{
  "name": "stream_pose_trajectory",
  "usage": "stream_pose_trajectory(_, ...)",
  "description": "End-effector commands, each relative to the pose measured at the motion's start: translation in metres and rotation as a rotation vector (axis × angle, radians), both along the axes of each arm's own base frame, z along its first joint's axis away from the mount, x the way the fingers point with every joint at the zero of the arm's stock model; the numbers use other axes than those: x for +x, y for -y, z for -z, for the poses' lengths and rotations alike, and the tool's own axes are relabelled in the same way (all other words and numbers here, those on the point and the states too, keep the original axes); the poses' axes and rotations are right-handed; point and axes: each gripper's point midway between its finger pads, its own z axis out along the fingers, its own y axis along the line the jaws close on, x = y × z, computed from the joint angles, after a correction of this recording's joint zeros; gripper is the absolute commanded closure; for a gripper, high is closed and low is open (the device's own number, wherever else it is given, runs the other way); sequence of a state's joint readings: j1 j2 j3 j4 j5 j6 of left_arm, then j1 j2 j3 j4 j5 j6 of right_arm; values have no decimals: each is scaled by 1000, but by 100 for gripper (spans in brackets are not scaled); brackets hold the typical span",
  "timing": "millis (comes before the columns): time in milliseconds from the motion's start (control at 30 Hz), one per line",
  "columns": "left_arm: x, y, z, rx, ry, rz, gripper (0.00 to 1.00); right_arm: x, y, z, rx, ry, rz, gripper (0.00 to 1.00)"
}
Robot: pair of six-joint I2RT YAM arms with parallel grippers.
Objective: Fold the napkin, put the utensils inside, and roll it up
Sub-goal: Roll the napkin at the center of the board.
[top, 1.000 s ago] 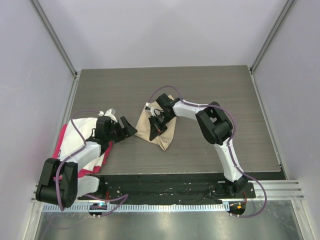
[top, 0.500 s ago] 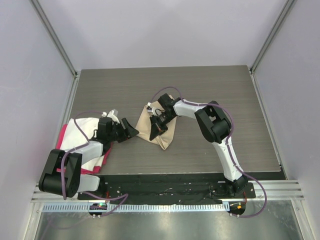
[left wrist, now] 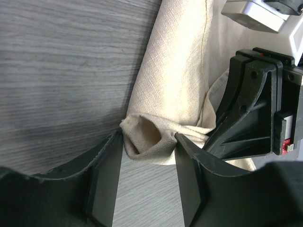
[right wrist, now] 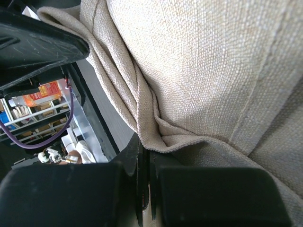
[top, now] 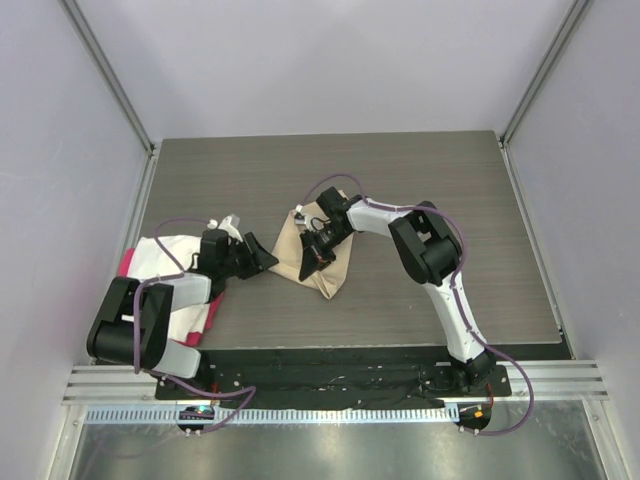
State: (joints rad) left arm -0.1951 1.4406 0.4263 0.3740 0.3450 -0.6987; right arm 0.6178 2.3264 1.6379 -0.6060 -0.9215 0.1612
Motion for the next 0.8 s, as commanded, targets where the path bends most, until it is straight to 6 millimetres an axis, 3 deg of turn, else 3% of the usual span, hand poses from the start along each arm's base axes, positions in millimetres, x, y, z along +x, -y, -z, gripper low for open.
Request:
stream_pose_trajectory(0, 13, 3, -4, 8, 41, 15, 50, 7, 21, 46, -151, 14, 34, 99)
stream_pose_trajectory(300, 8, 7, 6, -14, 3, 32, 69, 12, 19, 44, -143, 13, 43, 99)
stream_pose_trajectory(367, 8, 8, 8, -16, -6, 35, 78, 14, 18, 41, -139, 20, 45, 99)
stream_pose_trajectory(533, 10, 7, 8, -7, -38, 29, 99, 25, 14, 10, -113, 104, 57, 93)
stream_pose_trajectory(567, 7, 6, 11, 2, -67, 27, 100, 29, 14, 3, -109, 129, 60, 89)
stream_pose_trajectory(600, 10, 5, 7, 7, -61, 25, 100, 31, 14, -3, -111, 160, 61, 79)
stream_pose_trajectory(633, 9, 5, 7, 15, -72, 25, 100, 35, 13, -22, -88, 209, 63, 72)
stream_pose_trajectory(700, 7, 3, 7, 32, -105, 24, 100, 41, 13, -38, -91, 296, 61, 52)
stream_pose_trajectory(767, 3, 1, 10, 47, -145, 23, 100, 43, 14, -66, -70, 412, 52, 39)
